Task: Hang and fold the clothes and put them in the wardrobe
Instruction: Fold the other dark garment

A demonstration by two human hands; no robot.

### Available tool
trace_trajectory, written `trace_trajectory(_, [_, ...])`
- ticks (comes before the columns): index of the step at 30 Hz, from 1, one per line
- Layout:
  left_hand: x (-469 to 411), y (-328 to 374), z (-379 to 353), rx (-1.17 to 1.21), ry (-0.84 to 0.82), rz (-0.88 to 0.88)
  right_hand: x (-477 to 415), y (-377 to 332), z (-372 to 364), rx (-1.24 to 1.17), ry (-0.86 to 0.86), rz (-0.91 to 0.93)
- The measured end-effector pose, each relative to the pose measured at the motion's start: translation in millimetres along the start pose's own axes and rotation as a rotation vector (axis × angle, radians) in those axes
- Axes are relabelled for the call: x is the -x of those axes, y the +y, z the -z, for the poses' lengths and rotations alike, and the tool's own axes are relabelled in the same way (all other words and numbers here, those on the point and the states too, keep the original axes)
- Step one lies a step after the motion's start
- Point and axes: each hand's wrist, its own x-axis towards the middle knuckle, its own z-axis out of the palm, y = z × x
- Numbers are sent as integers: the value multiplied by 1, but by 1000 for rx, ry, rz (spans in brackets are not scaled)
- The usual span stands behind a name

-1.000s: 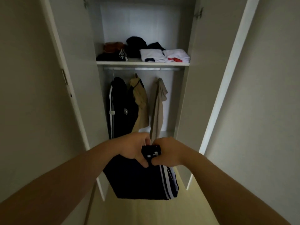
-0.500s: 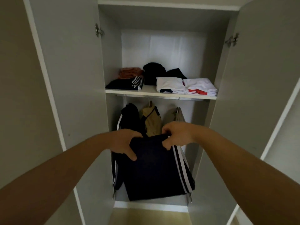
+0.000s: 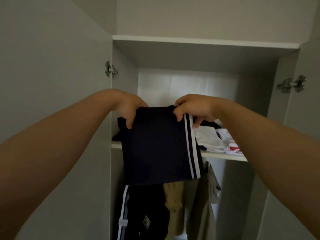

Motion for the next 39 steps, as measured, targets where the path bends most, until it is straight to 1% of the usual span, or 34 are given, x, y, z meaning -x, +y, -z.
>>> trace_trajectory(2, [-21,-11,15,0,40,62,-34,-6,11,-6,23,13])
trace_trajectory(6, [-62,-33,34,-45,132,183,-93,-7,23,-35,17,21])
trace_trajectory(8, [-84,-45,44,-65,191,227,-125,-4,31,-41,18,35])
trace_trajectory(11, [-108,-58,52,-151,304,275,-159,-3,39,-66,66,81])
trace_trajectory(14, [-139,-76,63,-252,517,283,-197,-4,43,-148,157,153])
trace_trajectory(16, [-158,-90,69,-292,724,290,-222,-5,44,-134,287,250])
trace_trajectory(18, [-175,-103,64,-294,941,293,-244,0,39,-57,443,379])
trace_trajectory(19, [-183,-110,56,-286,1022,289,-253,5,34,-4,504,449])
trace_trajectory(21, [-196,-127,23,-227,1099,273,-266,24,12,94,563,574])
trace_trajectory(22, [-201,-136,0,-160,1091,256,-271,36,-4,135,553,617])
trace_trajectory(24, [-206,-153,-60,-5,1007,232,-279,66,-48,254,442,639])
trace_trajectory(25, [-208,-160,-90,31,911,255,-281,82,-72,341,351,626])
trace_trajectory(27, [-210,-169,-137,-1,638,356,-282,110,-115,524,154,583])
trace_trajectory(28, [-211,-173,-150,-25,546,403,-282,120,-129,590,95,575])
trace_trajectory(29, [-213,-175,-154,-34,513,425,-284,125,-134,627,82,585])
trace_trajectory(31, [-212,-175,-147,-65,507,412,-286,125,-129,626,116,614])
trace_trajectory(33, [-210,-172,-136,-174,447,407,-288,123,-118,650,107,619])
trace_trajectory(35, [-208,-166,-126,-306,304,428,-287,121,-111,711,21,588])
trace_trajectory(37, [-208,-158,-111,-363,149,442,-286,114,-104,745,-111,499])
trace_trajectory(38, [-212,-156,-98,-368,100,449,-288,107,-98,735,-139,457])
trace_trajectory(39, [-216,-153,-84,-376,85,451,-293,98,-91,706,-121,434])
